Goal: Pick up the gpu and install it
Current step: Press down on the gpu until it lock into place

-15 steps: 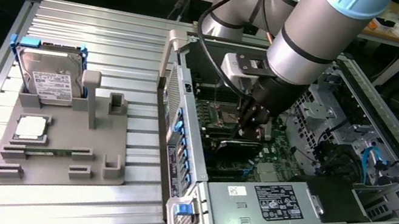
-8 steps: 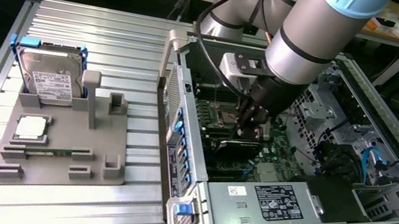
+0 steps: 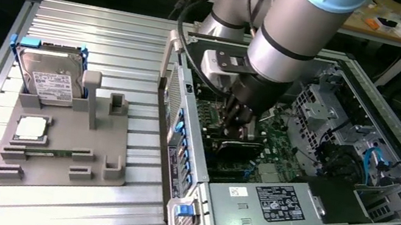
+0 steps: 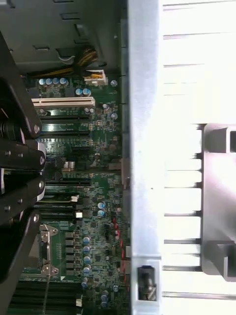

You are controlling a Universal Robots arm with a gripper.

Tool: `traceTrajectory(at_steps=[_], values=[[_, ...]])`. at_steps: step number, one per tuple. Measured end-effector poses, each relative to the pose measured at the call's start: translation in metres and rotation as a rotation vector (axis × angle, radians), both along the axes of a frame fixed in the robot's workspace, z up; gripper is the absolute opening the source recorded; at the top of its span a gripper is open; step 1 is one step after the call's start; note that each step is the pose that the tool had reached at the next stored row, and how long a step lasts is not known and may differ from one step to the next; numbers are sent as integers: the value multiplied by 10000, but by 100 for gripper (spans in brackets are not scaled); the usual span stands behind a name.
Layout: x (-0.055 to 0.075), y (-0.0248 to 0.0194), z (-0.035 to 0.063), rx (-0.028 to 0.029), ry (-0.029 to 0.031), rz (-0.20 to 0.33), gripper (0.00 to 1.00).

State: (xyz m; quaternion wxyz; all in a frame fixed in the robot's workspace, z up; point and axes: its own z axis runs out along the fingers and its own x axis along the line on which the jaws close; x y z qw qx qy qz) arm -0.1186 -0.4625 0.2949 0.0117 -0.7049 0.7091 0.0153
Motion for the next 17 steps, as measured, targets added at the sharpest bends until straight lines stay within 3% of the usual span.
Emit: traceTrajectory(at_steps=[5, 17], values=[[-143, 2, -22, 2, -6, -1, 11], [-160, 1, -233, -5, 0, 0, 11]])
